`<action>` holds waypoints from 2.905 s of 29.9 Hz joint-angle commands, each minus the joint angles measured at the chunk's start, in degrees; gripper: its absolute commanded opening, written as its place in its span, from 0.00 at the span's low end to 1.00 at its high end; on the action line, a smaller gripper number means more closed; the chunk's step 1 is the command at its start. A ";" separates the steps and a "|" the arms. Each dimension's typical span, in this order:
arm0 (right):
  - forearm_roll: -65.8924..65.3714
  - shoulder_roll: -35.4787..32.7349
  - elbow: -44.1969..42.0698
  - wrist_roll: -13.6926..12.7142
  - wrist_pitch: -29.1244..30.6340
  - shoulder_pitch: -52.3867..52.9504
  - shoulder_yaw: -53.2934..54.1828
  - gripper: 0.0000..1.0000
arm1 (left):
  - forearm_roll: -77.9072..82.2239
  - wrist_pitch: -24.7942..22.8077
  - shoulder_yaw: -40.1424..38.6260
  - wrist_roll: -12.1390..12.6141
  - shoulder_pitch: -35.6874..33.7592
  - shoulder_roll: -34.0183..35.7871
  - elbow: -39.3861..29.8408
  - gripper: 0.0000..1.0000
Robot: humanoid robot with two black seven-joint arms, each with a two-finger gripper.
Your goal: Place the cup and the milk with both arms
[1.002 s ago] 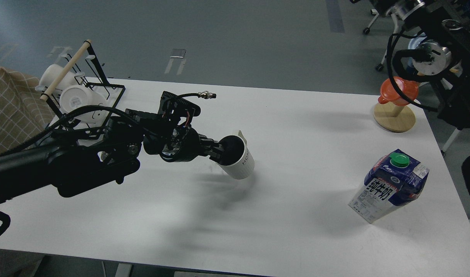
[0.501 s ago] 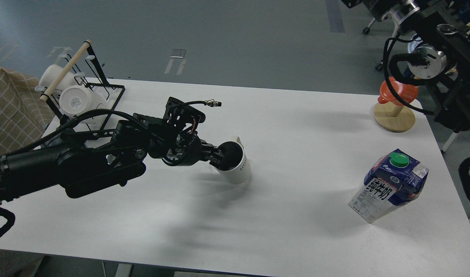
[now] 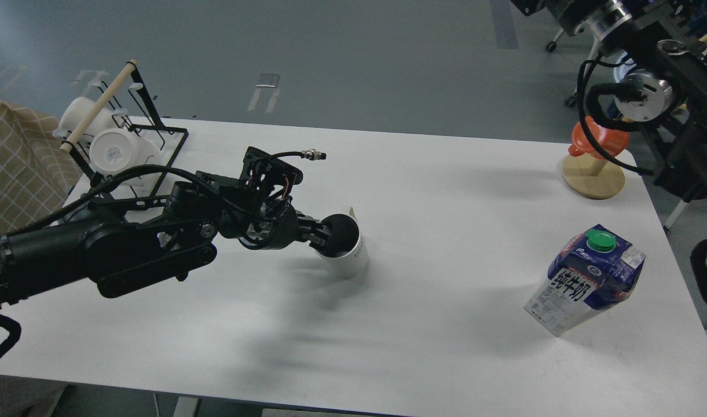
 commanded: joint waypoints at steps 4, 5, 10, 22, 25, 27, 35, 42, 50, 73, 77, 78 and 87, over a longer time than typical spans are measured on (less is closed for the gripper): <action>-0.02 0.01 -0.01 -0.04 0.00 -0.26 0.01 1.00 | -0.45 0.00 -0.43 -0.05 -0.33 0.07 -0.12 0.92; -0.02 0.01 -0.01 0.04 0.00 -0.35 0.01 1.00 | -0.46 0.00 -0.43 -0.05 -0.51 0.25 -0.12 0.94; -0.02 -0.08 -0.01 0.05 0.09 -0.53 -0.08 1.00 | -3.09 0.00 -0.87 -0.13 -2.44 1.04 -0.21 0.97; -0.02 -4.90 3.77 0.05 0.26 -2.46 -2.71 1.00 | -24.26 0.00 -10.26 -0.05 -12.11 11.84 -1.88 0.97; -0.19 -9.91 7.89 0.13 -0.09 -2.29 -4.65 1.00 | -29.01 0.00 -18.52 -0.13 -11.15 13.52 -0.91 0.97; -0.54 -12.98 10.09 0.13 -0.18 -2.11 -5.53 1.00 | -30.60 0.00 -21.69 -0.22 -10.10 13.96 -0.65 0.97; -16.51 -38.18 35.46 0.57 -1.84 -2.46 -10.36 1.00 | -44.29 0.00 -32.77 -0.93 -0.96 9.93 -0.38 0.97; -28.12 -60.15 55.15 0.62 -3.34 -6.32 -10.54 1.00 | -48.18 17.59 -34.71 -2.68 0.89 5.36 -0.47 0.97; -48.34 -74.42 64.94 0.62 -14.49 -6.68 -16.33 1.00 | -48.18 35.91 -35.24 -3.47 2.91 0.60 -0.47 0.98; -75.87 -78.57 64.51 0.62 -52.87 -6.85 -60.02 1.00 | -48.09 36.88 -38.40 -3.65 10.03 -3.53 -0.91 0.98; -75.52 -74.71 62.84 0.62 -52.87 -6.85 -60.29 1.00 | -48.18 36.79 -38.40 -4.44 11.00 -4.58 -0.91 0.98; -75.52 -74.09 62.40 0.62 -52.87 -6.85 -60.29 1.00 | -48.09 36.79 -38.49 -4.62 11.18 -4.67 -0.91 0.98; -74.46 -66.61 58.00 0.62 -52.87 -7.12 -60.37 1.00 | -48.18 36.70 -39.02 -4.88 12.67 -4.32 -0.91 0.98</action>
